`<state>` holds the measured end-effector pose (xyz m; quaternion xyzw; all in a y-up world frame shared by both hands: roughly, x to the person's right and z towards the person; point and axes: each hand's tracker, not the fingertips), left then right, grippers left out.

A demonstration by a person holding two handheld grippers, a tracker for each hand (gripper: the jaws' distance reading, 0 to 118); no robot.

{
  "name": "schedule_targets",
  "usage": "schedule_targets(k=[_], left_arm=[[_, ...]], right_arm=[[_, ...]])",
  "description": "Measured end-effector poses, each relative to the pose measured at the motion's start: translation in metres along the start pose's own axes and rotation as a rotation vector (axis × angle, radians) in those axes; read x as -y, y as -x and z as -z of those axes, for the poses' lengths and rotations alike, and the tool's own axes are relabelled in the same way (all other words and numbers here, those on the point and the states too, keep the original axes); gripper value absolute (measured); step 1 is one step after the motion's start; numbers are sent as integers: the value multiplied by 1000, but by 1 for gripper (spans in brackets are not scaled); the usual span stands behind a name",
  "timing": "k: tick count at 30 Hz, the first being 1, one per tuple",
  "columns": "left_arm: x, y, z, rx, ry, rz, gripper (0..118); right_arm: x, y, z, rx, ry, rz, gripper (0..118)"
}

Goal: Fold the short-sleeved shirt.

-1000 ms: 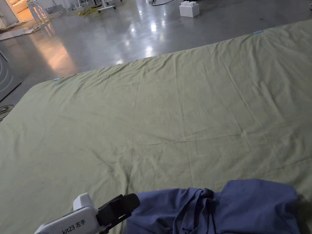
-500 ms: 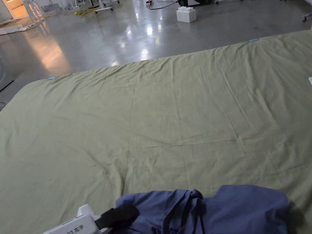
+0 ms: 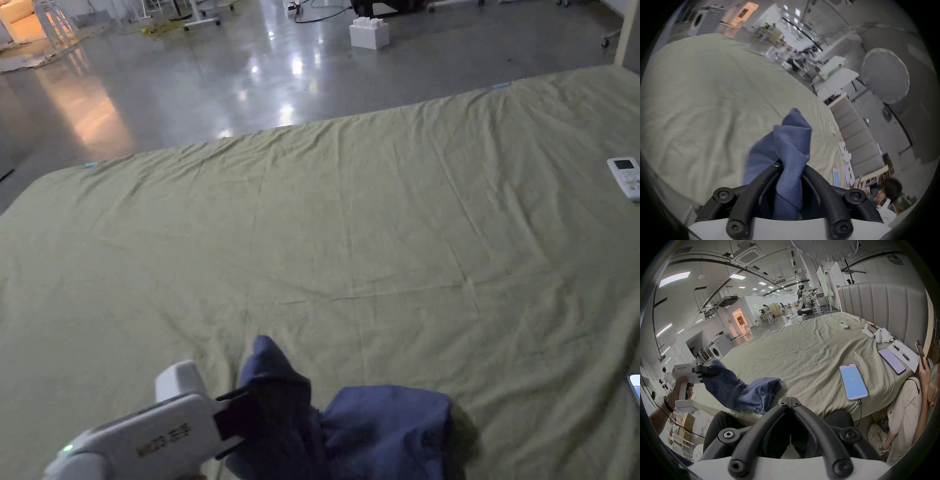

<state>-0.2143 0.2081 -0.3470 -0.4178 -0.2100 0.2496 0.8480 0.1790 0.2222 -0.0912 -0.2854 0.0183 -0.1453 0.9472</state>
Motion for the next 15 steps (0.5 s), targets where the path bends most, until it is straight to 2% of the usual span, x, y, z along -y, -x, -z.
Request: schedule_targets(k=[5, 6, 7, 8, 9, 10, 13, 15], left_arm=[[49, -43, 100, -139, 172, 184, 13], [55, -45, 108, -139, 178, 188, 22], [59, -45, 113, -140, 189, 200, 39], [57, -45, 114, -74, 166, 150, 65], [55, -46, 113, -32, 163, 126, 77], [50, -49, 106, 16, 166, 102, 81], [29, -51, 66, 79, 89, 134, 81], [16, -47, 40, 40, -8, 145, 81]], right_arm=[[7, -13, -18, 46, -17, 18, 0], [9, -16, -20, 54, -19, 28, 0], [12, -20, -21, 60, -19, 44, 0], [14, -24, -22, 66, -16, 61, 0], [16, -28, -21, 70, -10, 73, 0], [18, -31, -20, 75, -3, 81, 0], [22, -37, -20, 83, 0, 83, 0], [22, -38, -18, 66, -11, 80, 0]])
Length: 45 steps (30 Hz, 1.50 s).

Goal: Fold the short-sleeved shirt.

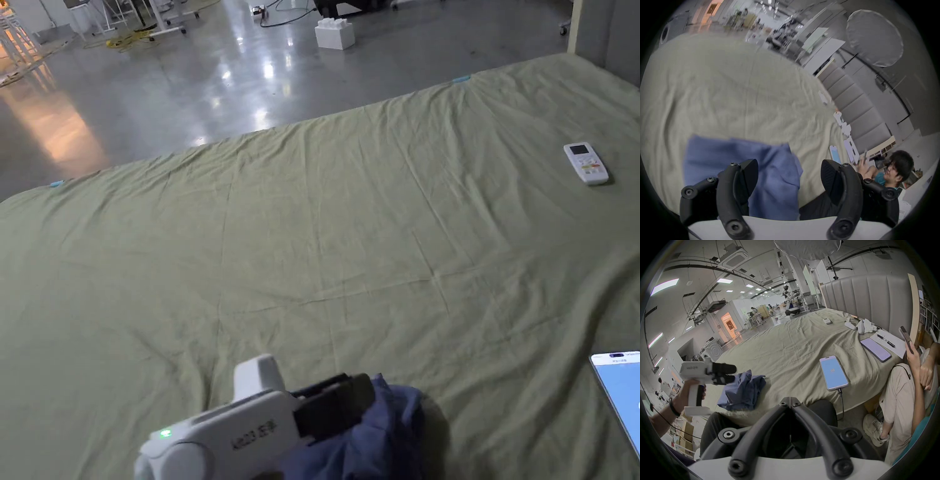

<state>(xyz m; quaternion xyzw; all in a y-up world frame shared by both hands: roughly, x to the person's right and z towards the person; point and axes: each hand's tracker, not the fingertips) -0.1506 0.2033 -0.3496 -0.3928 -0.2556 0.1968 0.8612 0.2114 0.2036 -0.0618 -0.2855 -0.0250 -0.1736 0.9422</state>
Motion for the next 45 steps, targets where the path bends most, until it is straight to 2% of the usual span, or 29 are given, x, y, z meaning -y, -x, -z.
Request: schedule_targets(k=[2, 3, 4, 5, 6, 8, 11, 12, 14, 17, 18, 21, 22, 24, 26, 28, 31, 32, 33, 34, 35, 36, 37, 38, 39, 40, 43, 45], left_arm=[[-3, 14, -7, -75, -19, -69, 79], [-2, 22, -3, -65, 4, -102, 70], [3, 26, 6, -28, 35, -124, 50], [9, 28, 16, -2, 68, -153, 9], [18, 30, 29, 52, 99, -196, 3], [35, 29, 63, 142, 193, -201, 2], [64, 25, 100, 58, 306, -150, 2], [74, 22, 110, 3, 323, -113, 0], [69, 21, 106, 23, 262, -83, 0], [58, 15, 96, 17, 287, -86, 0], [54, 10, 88, 21, 283, -68, 0], [32, -3, 36, 178, 114, -52, 0], [25, -4, 14, 188, 48, -41, 0], [14, -2, -26, 155, -22, 8, 0], [13, 6, -63, 82, -94, 55, 0], [19, 19, -93, 44, -140, 31, 0], [35, 38, -127, -26, -263, -22, 0], [40, 45, -133, -62, -301, -30, 2], [42, 51, -137, -89, -312, -27, 10], [43, 58, -138, -88, -290, -30, 26], [43, 65, -137, -93, -259, -42, 58], [43, 69, -134, -93, -232, -52, 82], [45, 75, -131, -75, -221, -50, 98], [48, 80, -128, -55, -219, -46, 107], [49, 85, -123, -28, -214, -47, 107], [49, 91, -114, 1, -191, -70, 107], [45, 119, -75, 50, -92, -222, 107], [41, 135, -46, 104, -14, -307, 107]], right_arm=[[-2, 2, -1, -6, -6, -8, 0], [-1, 2, -1, -12, -14, -12, 0], [-1, 2, 0, -17, -17, -12, 0], [-1, 2, 0, -19, -15, -9, 0], [-1, 2, 1, -19, -12, -8, 0], [0, 5, 0, -10, -6, -21, 0], [0, 10, -2, -4, 11, -40, 0], [1, 11, -3, -3, 15, -46, 0], [3, 13, -1, -4, 30, -42, 0], [4, 19, 9, -18, 58, -38, 0], [3, 22, 15, -35, 73, -42, 0], [-4, 37, 43, -111, 107, -86, 0], [-8, 47, 58, -136, 131, -105, 0], [-17, 65, 92, -193, 183, -123, 0], [-28, 88, 130, -283, 208, -71, 0], [-37, 106, 174, -394, 240, -17, 0], [-39, 129, 239, -340, 360, -84, 0], [-36, 132, 259, -305, 440, -67, 0], [-31, 133, 274, -241, 498, -57, 0], [-23, 134, 288, -182, 569, -122, 0], [-14, 131, 298, -184, 597, -166, 0], [-11, 127, 299, -219, 544, -144, 0], [-16, 123, 295, -222, 534, -83, 0], [-21, 120, 292, -213, 552, -6, 0], [-18, 118, 289, -214, 556, 19, 0], [-15, 115, 291, -218, 549, 2, 0], [-11, 113, 290, -221, 535, 34, 0], [-11, 114, 289, -220, 532, 24, 0]])
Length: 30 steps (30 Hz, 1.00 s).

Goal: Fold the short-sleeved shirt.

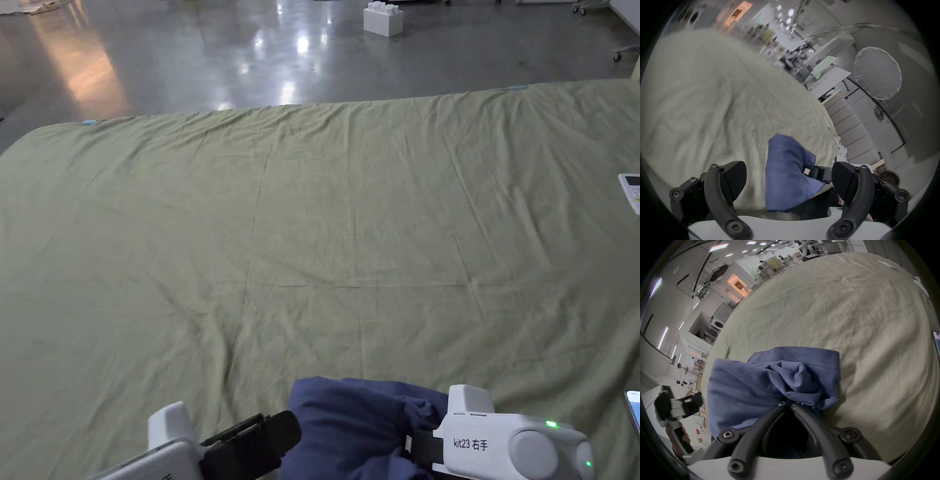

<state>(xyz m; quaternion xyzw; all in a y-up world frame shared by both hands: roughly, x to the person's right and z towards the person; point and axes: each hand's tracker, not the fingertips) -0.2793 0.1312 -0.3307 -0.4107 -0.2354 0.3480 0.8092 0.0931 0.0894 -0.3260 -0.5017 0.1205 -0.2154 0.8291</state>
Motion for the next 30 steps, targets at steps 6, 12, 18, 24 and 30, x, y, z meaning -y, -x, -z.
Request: schedule_targets(k=[6, 12, 18, 24, 30], left_arm=[[-12, 40, 73, 119, 222, -292, 93], [-7, 25, 95, -7, 253, -110, 34], [-21, 14, 80, 23, 254, -155, 32], [-91, 25, -34, 12, 63, -61, 32], [-179, 110, -150, -346, -43, -86, 31]], right_arm=[[-1, -5, 0, -19, 2, 18, 0], [4, -16, 1, -75, -16, 88, 0], [4, -6, -9, -65, -27, 54, 0], [19, -2, -50, -167, -134, 87, 0], [53, -14, -53, -79, -86, 59, 0]])
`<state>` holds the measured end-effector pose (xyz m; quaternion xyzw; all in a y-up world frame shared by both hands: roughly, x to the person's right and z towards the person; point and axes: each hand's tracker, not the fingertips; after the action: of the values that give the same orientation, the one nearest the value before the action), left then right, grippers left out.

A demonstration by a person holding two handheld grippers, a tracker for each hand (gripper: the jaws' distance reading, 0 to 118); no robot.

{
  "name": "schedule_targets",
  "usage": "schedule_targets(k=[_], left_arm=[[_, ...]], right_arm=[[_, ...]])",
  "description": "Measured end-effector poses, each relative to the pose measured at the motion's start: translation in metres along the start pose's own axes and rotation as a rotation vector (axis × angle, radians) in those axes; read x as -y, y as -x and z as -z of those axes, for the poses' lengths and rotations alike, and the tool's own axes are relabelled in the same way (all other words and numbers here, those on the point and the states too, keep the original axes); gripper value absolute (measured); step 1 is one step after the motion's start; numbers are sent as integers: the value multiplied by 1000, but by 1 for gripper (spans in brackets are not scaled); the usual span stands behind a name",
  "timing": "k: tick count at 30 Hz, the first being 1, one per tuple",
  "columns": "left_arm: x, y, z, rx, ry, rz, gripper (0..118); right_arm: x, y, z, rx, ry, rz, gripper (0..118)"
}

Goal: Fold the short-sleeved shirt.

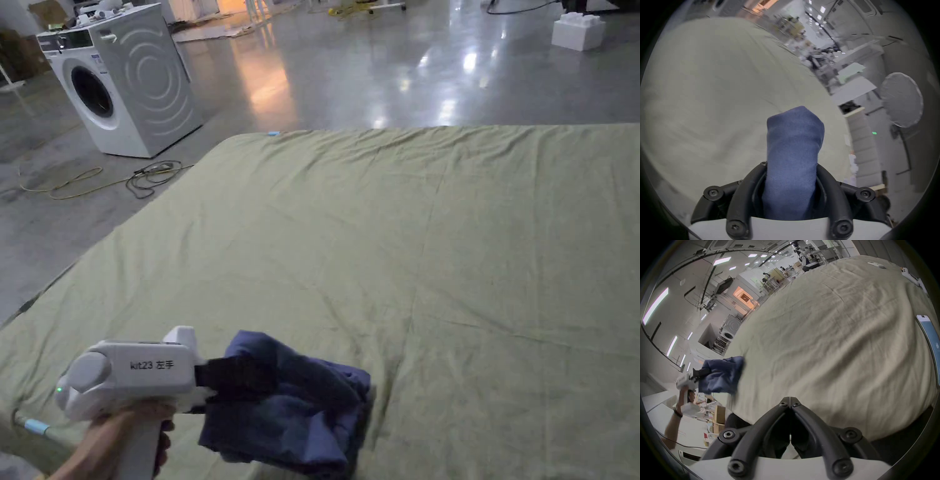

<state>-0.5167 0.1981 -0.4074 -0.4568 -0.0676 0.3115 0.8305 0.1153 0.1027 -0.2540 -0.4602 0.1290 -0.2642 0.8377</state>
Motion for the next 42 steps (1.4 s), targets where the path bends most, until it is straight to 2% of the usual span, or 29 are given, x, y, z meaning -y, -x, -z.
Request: schedule_targets(k=[2, 5, 6, 7, 8, 9, 11, 12, 15, 17, 21, 23, 25, 27, 29, 32, 34, 37, 40, 42], left_arm=[[-11, 18, -5, -137, -11, 38, 31], [-13, 40, 10, -164, -44, -61, 34], [-9, 44, 17, -194, -76, -89, 43], [-2, 46, 29, -290, -105, -116, 60], [3, 45, 38, -408, -123, -133, 82], [-1, 57, 47, -497, -129, -134, 94], [-1, 54, 41, -582, -104, -42, 97], [0, 47, 34, -580, -115, 35, 97], [9, 4, 1, -654, -180, 345, 97], [20, -33, -27, -574, -206, 484, 96], [69, -122, -87, -322, -389, 609, 92], [101, -164, -112, -159, -521, 633, 91], [126, -198, -124, -77, -639, 629, 91], [151, -229, -129, -71, -717, 666, 88], [175, -263, -129, -136, -806, 752, 81], [202, -299, -130, -179, -883, 815, 72], [210, -312, -131, -120, -886, 807, 58], [219, -324, -128, -169, -880, 800, 12], [231, -322, -130, -149, -886, 825, 1], [237, -318, -131, -132, -884, 824, 1]], right_arm=[[13, -8, 0, -34, 24, 38, 0], [26, -13, 2, -32, 40, 70, 0], [28, -12, 1, -33, 39, 70, 0], [29, -11, -3, -46, 24, 73, 0], [27, -9, -4, -45, 28, 71, 0], [26, -7, -7, -42, 32, 54, 0], [23, 1, -19, -13, -3, -59, 0], [21, 2, -25, -12, -19, -97, 0], [15, 4, -43, 0, -79, -145, 0], [8, 5, -56, 25, -127, -153, 0], [-9, 14, -92, 26, -260, -198, 0], [-20, 21, -115, 11, -342, -223, 0], [-30, 28, -133, 24, -428, -257, 0], [-41, 43, -151, 95, -523, -333, 0], [-48, 62, -172, 171, -649, -426, 0], [-58, 77, -200, 172, -788, -445, 0], [-61, 82, -217, 134, -867, -428, 0], [-62, 86, -230, 155, -911, -475, 0], [-58, 88, -235, 186, -916, -514, 0], [-55, 89, -238, 196, -915, -543, 0]])
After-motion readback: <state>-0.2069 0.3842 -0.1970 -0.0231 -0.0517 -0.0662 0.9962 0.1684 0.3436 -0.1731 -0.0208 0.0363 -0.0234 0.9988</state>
